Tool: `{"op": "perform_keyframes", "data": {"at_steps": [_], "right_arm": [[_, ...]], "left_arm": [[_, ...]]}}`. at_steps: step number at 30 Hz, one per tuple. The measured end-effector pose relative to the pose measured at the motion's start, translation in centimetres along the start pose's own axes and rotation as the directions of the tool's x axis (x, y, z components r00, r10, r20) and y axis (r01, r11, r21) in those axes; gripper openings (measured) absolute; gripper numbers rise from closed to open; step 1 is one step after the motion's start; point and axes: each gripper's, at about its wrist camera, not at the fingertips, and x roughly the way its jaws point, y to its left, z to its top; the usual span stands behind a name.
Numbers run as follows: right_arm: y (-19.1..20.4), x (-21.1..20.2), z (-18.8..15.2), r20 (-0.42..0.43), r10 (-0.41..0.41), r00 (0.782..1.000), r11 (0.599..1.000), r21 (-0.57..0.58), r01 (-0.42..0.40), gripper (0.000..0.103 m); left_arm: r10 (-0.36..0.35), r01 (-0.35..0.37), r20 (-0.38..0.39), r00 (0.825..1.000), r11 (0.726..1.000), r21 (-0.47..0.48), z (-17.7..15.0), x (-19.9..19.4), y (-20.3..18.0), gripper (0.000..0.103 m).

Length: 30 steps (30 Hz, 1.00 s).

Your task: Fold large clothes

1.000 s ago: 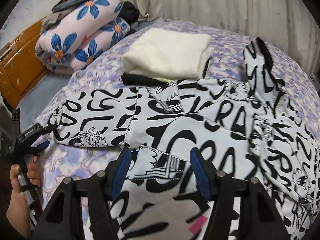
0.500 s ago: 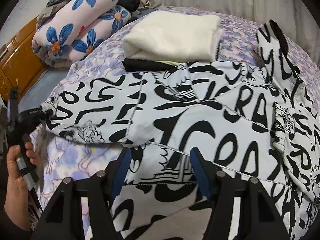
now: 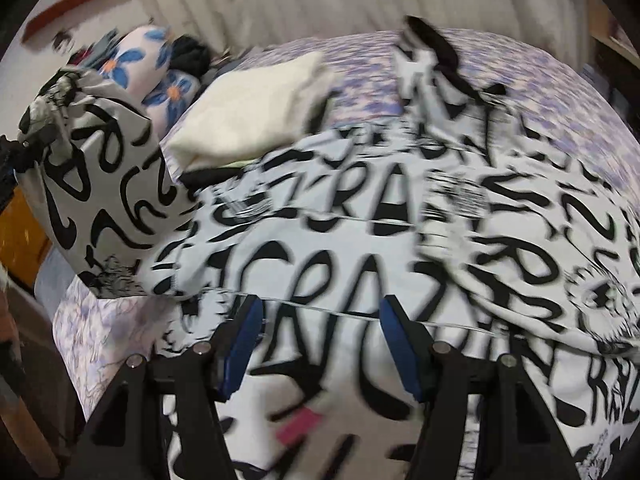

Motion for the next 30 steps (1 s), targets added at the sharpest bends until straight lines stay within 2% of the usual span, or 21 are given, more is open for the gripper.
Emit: {"op": "perform_keyframes", "data": {"at_steps": [4,7,10,12,14,15,16,17,20,23,27,29,30], "right_arm": [[-4.3,-0.5,-0.9,-0.008,-0.029,1.0,0.998,0.062,0.029,0.061],[-6.8,-0.7,-1.6,-0.023,-0.045,0.999,0.995,0.089,0.047,0.061],[-8.4,-0.9,-2.3,-0.036,-0.045,0.998,0.993,0.109,0.048,0.061],[-9.2,-0.9,-2.6,-0.041,-0.034,0.999,0.992,0.12,0.039,0.061],[-9.6,-0.9,-2.7,-0.044,-0.024,0.999,0.991,0.129,0.03,0.061],[-9.6,-1.0,-2.8,-0.044,-0.016,0.999,0.991,0.131,0.021,0.061],[-9.7,-1.0,-2.8,-0.045,0.003,0.999,0.991,0.131,0.003,0.061],[-9.6,-1.0,-2.8,-0.044,0.014,0.999,0.991,0.131,-0.008,0.061],[-9.2,-1.0,-2.6,-0.044,0.046,0.998,0.991,0.13,-0.04,0.061],[-8.5,-0.7,-2.1,-0.054,0.092,0.994,0.987,0.134,-0.084,0.061],[-7.1,0.1,-1.2,-0.076,0.158,0.984,0.98,0.132,-0.147,0.062],[-6.6,1.0,-0.8,-0.101,0.192,0.976,0.973,0.147,-0.176,0.072],[-6.4,1.5,-0.7,-0.113,0.203,0.973,0.97,0.156,-0.184,0.073]], "left_arm": [[-0.05,0.059,-0.144,0.988,0.997,0.054,-3.8,4.1,-5.5,0.006],[-0.042,0.07,-0.255,0.966,0.992,0.103,-7.5,6.9,-8.8,0.007],[-0.041,0.095,-0.355,0.934,0.986,0.134,-11.2,9.2,-10.7,0.021],[-0.051,0.11,-0.388,0.92,0.985,0.132,-12.6,9.8,-11.2,0.033],[-0.085,0.139,-0.406,0.91,0.985,0.104,-13.3,9.6,-11.7,0.065],[-0.106,0.152,-0.402,0.909,0.985,0.086,-13.3,9.2,-11.7,0.071],[-0.127,0.167,-0.39,0.912,0.983,0.072,-13.2,8.6,-11.6,0.079],[-0.139,0.178,-0.38,0.914,0.982,0.068,-12.8,8.1,-11.7,0.081],[-0.171,0.203,-0.346,0.922,0.977,0.058,-11.6,6.0,-11.6,0.081],[-0.161,0.184,-0.291,0.943,0.982,0.053,-10.2,3.6,-10.5,0.081],[-0.09,0.102,-0.216,0.972,0.994,0.043,-9.1,0.9,-8.1,0.081],[-0.03,0.038,-0.187,0.982,0.999,0.039,-8.9,-0.1,-6.5,0.082],[-0.008,0.014,-0.178,0.984,0.999,0.034,-8.8,-0.6,-5.7,0.082]]}}
